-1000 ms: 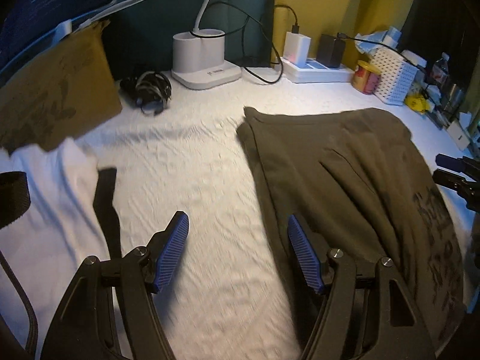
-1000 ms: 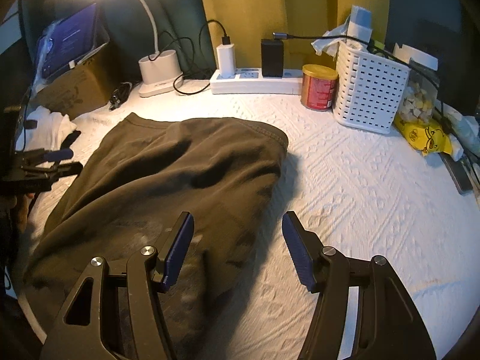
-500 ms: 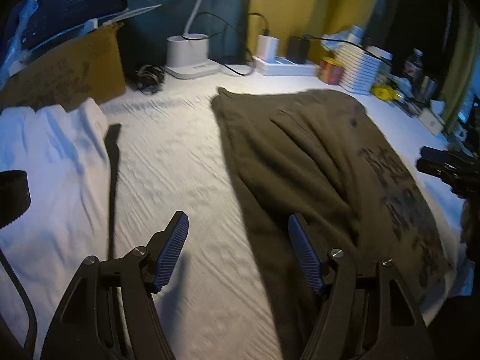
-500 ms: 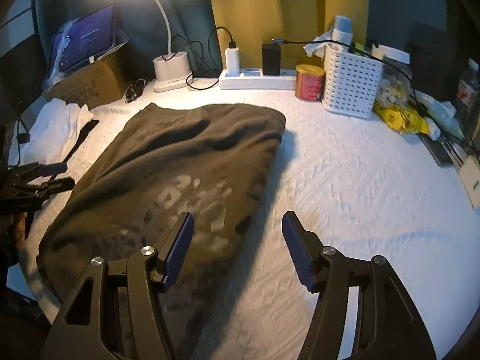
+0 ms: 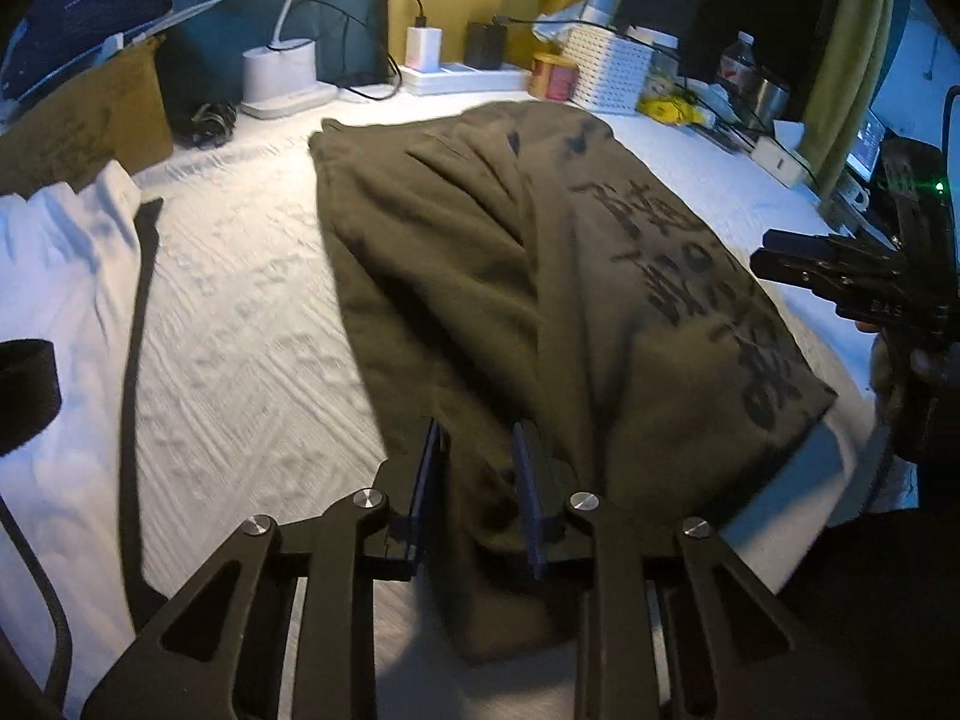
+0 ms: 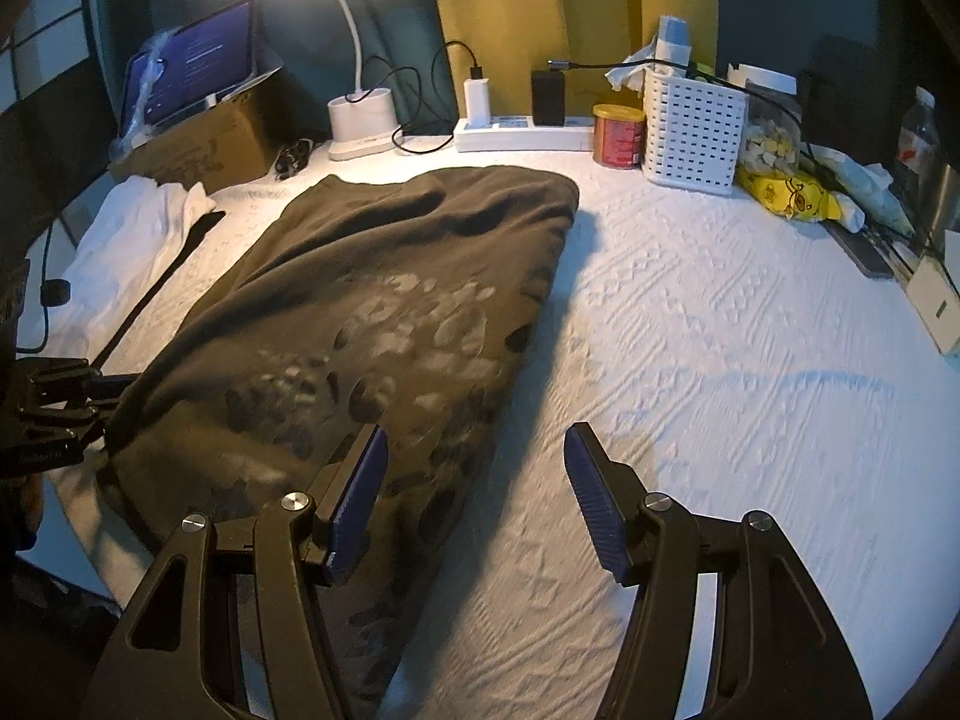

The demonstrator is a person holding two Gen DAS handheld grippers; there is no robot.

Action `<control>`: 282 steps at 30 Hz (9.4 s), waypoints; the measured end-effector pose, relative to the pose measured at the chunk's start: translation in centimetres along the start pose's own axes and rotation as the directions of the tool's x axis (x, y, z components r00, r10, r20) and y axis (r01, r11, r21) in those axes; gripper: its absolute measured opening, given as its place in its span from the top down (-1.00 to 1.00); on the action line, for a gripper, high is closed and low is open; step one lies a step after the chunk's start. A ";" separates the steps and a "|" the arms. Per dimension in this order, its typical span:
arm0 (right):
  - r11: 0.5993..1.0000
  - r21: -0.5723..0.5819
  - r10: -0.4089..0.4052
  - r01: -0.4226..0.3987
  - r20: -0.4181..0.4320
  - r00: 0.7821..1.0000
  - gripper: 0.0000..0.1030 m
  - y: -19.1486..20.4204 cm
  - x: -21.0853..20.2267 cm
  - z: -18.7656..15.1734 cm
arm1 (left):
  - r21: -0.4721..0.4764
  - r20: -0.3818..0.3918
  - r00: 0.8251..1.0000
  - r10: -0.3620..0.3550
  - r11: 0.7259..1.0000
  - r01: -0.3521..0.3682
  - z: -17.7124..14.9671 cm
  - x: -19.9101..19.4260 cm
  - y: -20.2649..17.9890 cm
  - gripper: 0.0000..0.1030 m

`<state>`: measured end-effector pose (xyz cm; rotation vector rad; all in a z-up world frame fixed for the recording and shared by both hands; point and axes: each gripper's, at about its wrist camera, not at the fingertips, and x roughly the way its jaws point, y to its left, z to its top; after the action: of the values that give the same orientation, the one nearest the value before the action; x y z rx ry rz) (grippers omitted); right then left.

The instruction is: Fold small clothes

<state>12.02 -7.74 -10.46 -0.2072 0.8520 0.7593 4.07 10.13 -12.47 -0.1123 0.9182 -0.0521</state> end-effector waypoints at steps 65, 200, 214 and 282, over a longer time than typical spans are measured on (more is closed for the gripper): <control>0.995 -0.018 0.095 -0.096 -0.063 0.993 0.30 2.4 -3.2 -6.8 | 0.078 -0.035 0.999 -0.008 0.997 0.010 0.9 -2.0 -3.5 -0.40; 0.998 0.059 0.015 -0.016 0.023 1.000 0.26 -2.0 3.6 3.5 | -0.109 0.057 0.994 -0.090 0.989 0.096 4.4 1.0 -0.3 -0.09; 0.997 0.083 0.000 -0.001 0.014 1.000 0.26 -1.2 1.7 -0.6 | -0.077 0.021 0.980 -0.197 0.977 0.198 -0.1 0.1 -2.8 -0.02; 0.999 0.004 -0.049 0.049 -0.046 0.998 0.83 3.0 -5.9 -11.1 | 0.072 0.007 0.999 -0.032 0.997 0.032 -4.7 -1.3 -6.7 -0.59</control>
<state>0.86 -13.69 -12.97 -0.2415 0.8892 0.7085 -0.42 3.25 -13.47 -0.0600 0.9056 -0.1144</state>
